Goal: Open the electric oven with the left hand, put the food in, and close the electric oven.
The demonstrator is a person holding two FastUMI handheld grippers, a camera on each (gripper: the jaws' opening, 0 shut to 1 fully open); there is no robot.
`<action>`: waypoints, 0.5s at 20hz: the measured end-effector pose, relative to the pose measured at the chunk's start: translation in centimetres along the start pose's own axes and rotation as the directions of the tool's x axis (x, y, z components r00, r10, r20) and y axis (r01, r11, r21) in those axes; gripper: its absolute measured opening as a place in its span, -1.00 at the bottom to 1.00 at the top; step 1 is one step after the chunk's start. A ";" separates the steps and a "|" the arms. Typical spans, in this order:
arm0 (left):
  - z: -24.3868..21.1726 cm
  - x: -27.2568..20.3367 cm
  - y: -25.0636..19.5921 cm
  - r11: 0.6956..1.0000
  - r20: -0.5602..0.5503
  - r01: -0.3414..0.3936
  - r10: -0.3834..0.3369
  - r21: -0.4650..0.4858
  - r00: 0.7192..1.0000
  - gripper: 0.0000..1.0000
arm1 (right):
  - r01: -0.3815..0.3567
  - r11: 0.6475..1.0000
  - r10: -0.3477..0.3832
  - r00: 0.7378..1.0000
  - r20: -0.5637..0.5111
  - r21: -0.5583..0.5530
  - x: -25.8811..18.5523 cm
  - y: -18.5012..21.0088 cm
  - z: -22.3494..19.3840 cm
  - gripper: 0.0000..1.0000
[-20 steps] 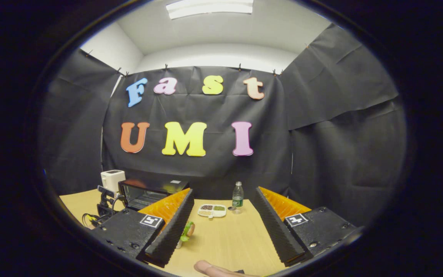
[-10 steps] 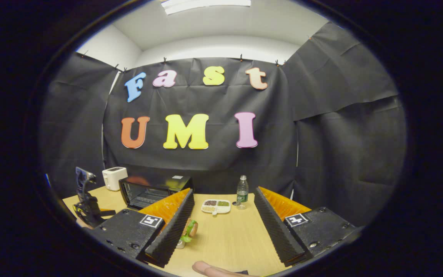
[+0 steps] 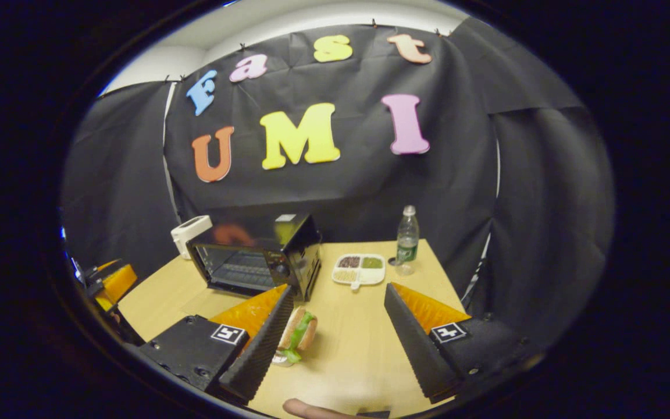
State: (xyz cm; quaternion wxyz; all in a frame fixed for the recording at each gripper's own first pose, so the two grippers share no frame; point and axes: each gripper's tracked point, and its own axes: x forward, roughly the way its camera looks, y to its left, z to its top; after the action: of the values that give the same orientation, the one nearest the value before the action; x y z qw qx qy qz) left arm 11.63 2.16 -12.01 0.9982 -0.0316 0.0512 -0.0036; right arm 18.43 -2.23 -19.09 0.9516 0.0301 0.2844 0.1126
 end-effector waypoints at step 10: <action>2.3 -3.3 2.2 0.995 0.071 -0.091 0.087 0.052 0.994 0.85 | -0.194 0.947 0.305 0.795 -0.523 0.257 9.8 3.2 -9.6 0.82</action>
State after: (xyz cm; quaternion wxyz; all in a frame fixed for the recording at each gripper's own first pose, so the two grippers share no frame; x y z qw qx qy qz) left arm 8.60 4.53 -9.51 0.9990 -0.0019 0.0183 0.0406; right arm 20.49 3.11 -31.93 0.7965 0.1240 0.5518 0.2138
